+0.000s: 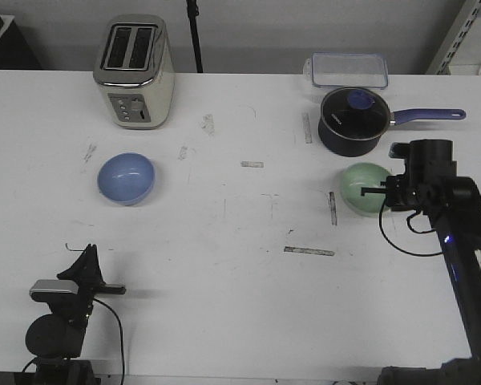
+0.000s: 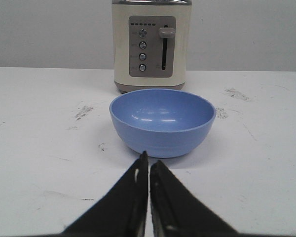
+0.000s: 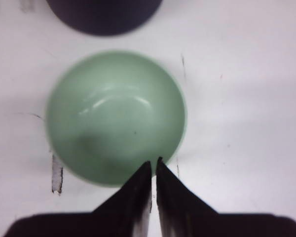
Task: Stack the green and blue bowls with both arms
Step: 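Reach the right gripper to the pale green bowl rim and grasp it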
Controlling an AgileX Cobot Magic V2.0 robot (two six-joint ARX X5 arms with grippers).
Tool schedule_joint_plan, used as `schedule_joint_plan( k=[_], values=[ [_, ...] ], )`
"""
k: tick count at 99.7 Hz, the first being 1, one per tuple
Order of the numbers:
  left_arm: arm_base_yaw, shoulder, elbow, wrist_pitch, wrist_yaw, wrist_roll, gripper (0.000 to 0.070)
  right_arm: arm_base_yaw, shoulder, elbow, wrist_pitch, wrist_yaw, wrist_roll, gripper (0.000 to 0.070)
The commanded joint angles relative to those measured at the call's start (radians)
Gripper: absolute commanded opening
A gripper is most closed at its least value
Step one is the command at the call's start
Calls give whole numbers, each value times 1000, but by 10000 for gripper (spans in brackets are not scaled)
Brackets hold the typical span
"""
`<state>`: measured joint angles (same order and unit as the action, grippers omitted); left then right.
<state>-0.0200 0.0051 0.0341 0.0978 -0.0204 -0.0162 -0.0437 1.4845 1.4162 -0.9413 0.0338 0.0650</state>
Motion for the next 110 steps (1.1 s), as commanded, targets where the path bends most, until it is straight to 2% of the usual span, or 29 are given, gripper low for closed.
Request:
schedule_joint_plan(
  k=[1, 10, 15, 20, 32, 41, 70, 79, 91, 110],
  values=[
    [0, -2, -23, 15, 0, 8, 1, -15, 63, 74, -19, -23, 58, 10],
    [0, -2, -23, 15, 0, 8, 2, -39, 132, 142, -55, -89, 95, 20],
    [0, -2, -23, 15, 0, 8, 2, -53, 166, 175, -72, -118, 103, 57],
    [0, -2, -23, 15, 0, 8, 2, -64, 190, 198, -82, -137, 104, 147],
    [0, -2, -23, 15, 1, 8, 2, -94, 222, 212, -77, -142, 103, 415],
    [0, -2, -23, 15, 0, 8, 1, -118, 235, 212, -78, -143, 103, 507],
    [0, -2, -23, 15, 0, 8, 1, -193, 249, 209, -76, -201, 65, 516],
    [0, -2, -23, 15, 0, 8, 1, -194, 254, 198, -71, -204, 60, 516],
    [0, -2, -23, 15, 0, 8, 1, -195, 260, 158, -28, -247, 46, 516],
    [0, -2, -23, 15, 0, 8, 1, -196, 306, 124, 2, -254, 42, 515]
  ],
)
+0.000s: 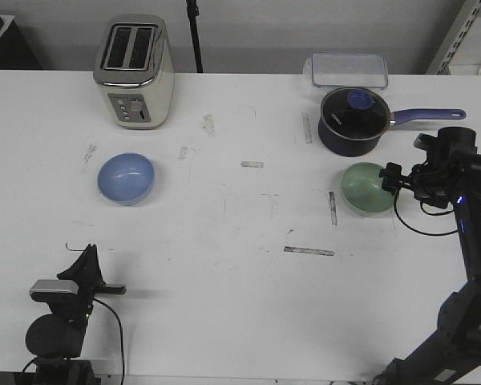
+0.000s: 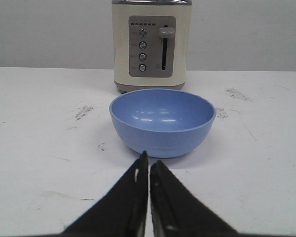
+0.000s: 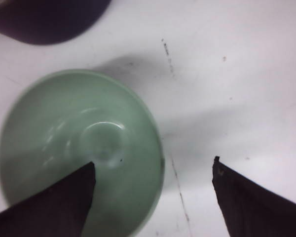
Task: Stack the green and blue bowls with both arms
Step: 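Reach the right gripper to the pale green bowl rim and grasp it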
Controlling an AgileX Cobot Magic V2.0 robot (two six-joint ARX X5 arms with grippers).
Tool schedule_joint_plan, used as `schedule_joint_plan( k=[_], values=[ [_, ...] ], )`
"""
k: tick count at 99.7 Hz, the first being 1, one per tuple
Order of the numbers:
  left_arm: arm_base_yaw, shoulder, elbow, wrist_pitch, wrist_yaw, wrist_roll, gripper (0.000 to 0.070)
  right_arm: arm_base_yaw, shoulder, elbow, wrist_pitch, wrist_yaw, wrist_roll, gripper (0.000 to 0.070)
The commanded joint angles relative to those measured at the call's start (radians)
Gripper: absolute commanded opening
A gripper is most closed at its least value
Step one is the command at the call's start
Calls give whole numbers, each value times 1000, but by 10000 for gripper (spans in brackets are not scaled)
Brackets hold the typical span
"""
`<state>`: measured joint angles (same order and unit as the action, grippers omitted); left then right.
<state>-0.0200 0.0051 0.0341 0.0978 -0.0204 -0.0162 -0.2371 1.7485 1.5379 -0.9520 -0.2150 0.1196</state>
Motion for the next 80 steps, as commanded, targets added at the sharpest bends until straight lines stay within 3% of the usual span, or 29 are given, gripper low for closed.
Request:
schedule_joint_plan(
  k=[1, 22, 42, 80],
  values=[
    [0, -2, -23, 15, 0, 8, 2, -3, 45, 0, 14, -5, -13, 514],
    [0, -2, -23, 15, 0, 8, 1, -3, 119, -24, 44, -24, -18, 498],
    [0, -2, -23, 15, 0, 8, 1, -2, 145, -26, 55, -33, -10, 320],
    [0, -2, -23, 15, 0, 8, 1, 2, 145, -26, 77, -33, -4, 43]
  ],
)
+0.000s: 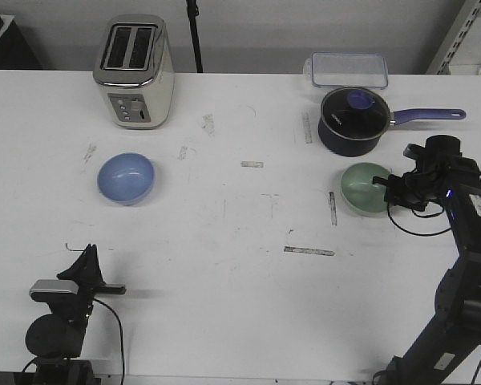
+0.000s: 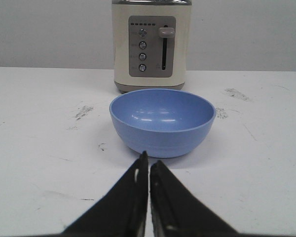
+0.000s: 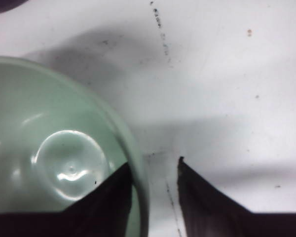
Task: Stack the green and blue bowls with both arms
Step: 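Reach the right gripper to the pale green bowl rim and grasp it, then slide the green bowl with the right gripper toward the table center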
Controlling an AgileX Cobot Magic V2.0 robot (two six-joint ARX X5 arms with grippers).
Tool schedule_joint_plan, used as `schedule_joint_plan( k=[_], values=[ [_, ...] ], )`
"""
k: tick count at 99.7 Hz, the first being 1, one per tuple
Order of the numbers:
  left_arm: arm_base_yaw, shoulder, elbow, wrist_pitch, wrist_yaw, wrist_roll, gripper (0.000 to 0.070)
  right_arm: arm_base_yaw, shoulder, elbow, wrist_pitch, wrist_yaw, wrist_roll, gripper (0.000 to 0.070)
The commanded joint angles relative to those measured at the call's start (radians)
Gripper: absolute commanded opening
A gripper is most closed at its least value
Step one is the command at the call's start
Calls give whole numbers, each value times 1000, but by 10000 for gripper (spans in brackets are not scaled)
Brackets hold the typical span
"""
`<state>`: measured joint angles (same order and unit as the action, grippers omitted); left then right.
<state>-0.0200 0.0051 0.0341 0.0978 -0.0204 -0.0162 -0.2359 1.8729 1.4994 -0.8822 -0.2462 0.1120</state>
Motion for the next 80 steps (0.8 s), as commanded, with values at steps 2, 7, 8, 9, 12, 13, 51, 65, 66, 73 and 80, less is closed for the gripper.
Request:
schedule_joint_plan(
  k=[2, 7, 8, 9, 12, 13, 51, 65, 66, 73, 80],
  values=[
    [0, -2, -23, 15, 0, 8, 1, 1, 21, 13, 7, -2, 4, 26],
    [0, -2, -23, 15, 0, 8, 1, 1, 21, 13, 8, -2, 4, 10],
    [0, -2, -23, 15, 0, 8, 2, 2, 21, 13, 7, -2, 4, 10],
    [0, -2, -23, 15, 0, 8, 2, 2, 21, 13, 7, -2, 4, 10],
    [0, -2, -23, 15, 0, 8, 1, 3, 21, 13, 7, -2, 4, 10],
    [0, -2, -23, 15, 0, 8, 2, 3, 21, 13, 7, -2, 4, 10],
    [0, -2, -23, 15, 0, 8, 1, 19, -43, 13, 12, -54, 51, 10],
    [0, -2, -23, 15, 0, 8, 1, 51, -81, 13, 8, -52, 84, 10],
    [0, -2, -23, 15, 0, 8, 1, 58, -84, 13, 7, -53, 85, 10],
    [0, -2, -23, 15, 0, 8, 1, 93, -96, 13, 1, -53, 93, 10],
    [0, -2, -23, 15, 0, 8, 1, 138, -100, 13, -2, -53, 102, 10]
  ],
)
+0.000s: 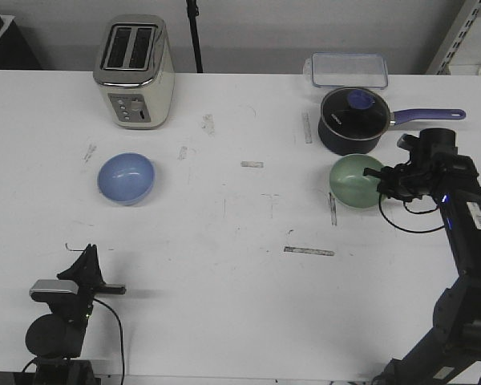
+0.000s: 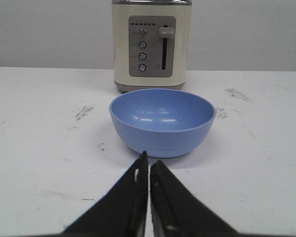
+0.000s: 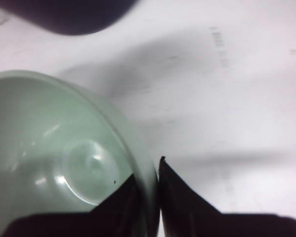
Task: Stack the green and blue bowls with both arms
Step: 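Slide the green bowl with the right gripper toward the table center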
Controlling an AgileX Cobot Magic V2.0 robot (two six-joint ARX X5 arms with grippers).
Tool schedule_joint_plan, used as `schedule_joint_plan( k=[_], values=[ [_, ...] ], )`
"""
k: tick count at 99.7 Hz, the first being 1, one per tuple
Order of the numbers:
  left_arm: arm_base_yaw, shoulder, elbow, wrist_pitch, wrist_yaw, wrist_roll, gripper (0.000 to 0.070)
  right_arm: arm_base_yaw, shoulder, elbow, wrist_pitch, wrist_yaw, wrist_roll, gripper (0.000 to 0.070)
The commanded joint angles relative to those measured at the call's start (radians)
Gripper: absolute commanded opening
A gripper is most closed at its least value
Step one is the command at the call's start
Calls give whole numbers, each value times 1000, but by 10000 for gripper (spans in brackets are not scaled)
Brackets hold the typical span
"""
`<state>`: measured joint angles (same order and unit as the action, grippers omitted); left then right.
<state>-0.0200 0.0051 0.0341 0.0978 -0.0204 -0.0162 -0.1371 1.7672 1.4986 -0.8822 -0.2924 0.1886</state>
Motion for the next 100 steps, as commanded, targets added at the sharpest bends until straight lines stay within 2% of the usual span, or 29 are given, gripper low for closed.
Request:
schedule_joint_plan(
  k=[1, 10, 22, 23, 43, 67, 100],
  values=[
    [0, -2, -23, 15, 0, 8, 1, 47, 5, 14, -2, -7, 26, 10],
    [0, -2, -23, 15, 0, 8, 2, 122, 5, 14, -3, -6, 62, 10],
    [0, -2, -23, 15, 0, 8, 1, 228, 5, 14, 30, -7, 155, 10],
    [0, -2, -23, 15, 0, 8, 1, 325, 7, 14, 64, -6, 227, 10],
    [0, -2, -23, 15, 0, 8, 1, 471, 28, 14, 113, 39, 356, 10],
    [0, -2, -23, 15, 0, 8, 2, 579, 76, 14, 137, 40, 423, 10],
    [0, -2, -23, 15, 0, 8, 2, 597, 108, 11, 141, 110, 439, 10]
  ],
)
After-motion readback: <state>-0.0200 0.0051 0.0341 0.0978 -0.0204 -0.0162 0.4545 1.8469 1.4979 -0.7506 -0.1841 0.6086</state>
